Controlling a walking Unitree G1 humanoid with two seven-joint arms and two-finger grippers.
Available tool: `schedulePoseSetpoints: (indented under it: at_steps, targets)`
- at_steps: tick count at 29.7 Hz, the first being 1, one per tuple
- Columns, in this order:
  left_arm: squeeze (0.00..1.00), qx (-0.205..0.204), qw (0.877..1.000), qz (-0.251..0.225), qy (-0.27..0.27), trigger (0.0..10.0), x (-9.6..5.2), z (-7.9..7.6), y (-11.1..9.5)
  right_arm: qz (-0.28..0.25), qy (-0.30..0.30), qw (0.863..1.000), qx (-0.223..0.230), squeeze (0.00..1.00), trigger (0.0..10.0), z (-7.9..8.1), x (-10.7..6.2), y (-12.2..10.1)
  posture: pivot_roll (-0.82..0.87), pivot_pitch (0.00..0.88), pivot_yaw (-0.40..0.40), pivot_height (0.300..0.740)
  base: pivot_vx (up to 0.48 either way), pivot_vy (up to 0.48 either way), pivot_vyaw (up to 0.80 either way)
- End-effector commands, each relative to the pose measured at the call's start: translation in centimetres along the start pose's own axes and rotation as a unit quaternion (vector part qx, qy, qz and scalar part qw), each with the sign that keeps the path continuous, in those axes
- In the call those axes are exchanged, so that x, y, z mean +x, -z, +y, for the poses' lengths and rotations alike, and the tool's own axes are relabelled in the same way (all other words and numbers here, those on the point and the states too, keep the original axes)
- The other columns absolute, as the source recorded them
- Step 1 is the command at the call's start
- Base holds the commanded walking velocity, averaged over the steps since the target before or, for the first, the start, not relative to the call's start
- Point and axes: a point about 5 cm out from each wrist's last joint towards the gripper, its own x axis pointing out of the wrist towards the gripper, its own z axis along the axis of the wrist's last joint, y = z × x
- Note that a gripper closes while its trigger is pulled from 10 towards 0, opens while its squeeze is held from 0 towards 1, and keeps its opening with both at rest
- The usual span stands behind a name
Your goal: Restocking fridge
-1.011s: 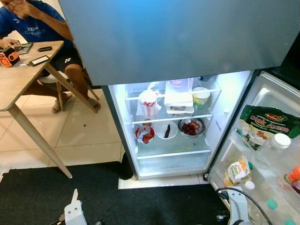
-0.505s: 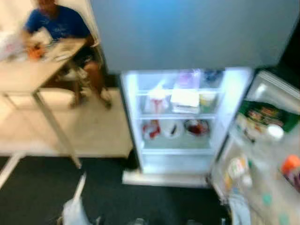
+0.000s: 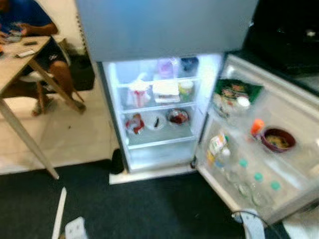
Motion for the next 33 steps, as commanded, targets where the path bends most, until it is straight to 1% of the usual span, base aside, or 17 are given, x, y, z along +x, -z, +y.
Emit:
schedulePoseSetpoints:
  at_steps: [1,7,10,12,23,33]
  targets:
    - [0.00,0.006,1.000,-0.002,0.002,10.0,0.02,0.10,-0.27,-0.004,0.006,1.000,-0.002,0.00,10.0,-0.33,-0.05,-0.30,-0.05,0.000,0.032,0.740,0.000,0.000,-0.79]
    - [0.00,0.007,1.000,-0.004,0.009,10.0,0.01,0.01,-0.27,0.000,0.008,1.000,-0.006,0.00,10.0,-0.38,-0.06,-0.24,-0.05,0.000,0.032,0.740,0.000,0.000,-0.79]
    - [0.00,0.001,1.000,-0.006,0.017,10.0,0.01,-0.11,-0.25,0.003,0.009,1.000,-0.009,0.00,10.0,-0.43,-0.06,-0.22,-0.05,0.000,0.032,0.740,0.000,0.000,-0.79]
    - [0.00,0.005,1.000,-0.005,0.018,10.0,0.01,-0.09,-0.25,0.005,0.010,1.000,-0.013,0.00,10.0,-0.43,-0.06,-0.18,-0.06,0.000,0.032,0.740,0.000,0.000,-0.79]
    - [0.00,0.012,1.000,0.004,0.016,10.0,-0.02,0.04,-0.12,0.009,0.011,1.000,-0.019,0.00,10.0,-0.46,-0.07,-0.17,-0.05,0.000,0.031,0.740,0.000,0.000,-0.79]
    - [0.00,0.008,1.000,0.005,0.018,10.0,-0.03,0.07,-0.09,0.014,0.015,0.999,-0.025,0.00,10.0,-0.52,-0.07,-0.16,-0.05,0.000,0.032,0.740,0.000,0.000,-0.79]
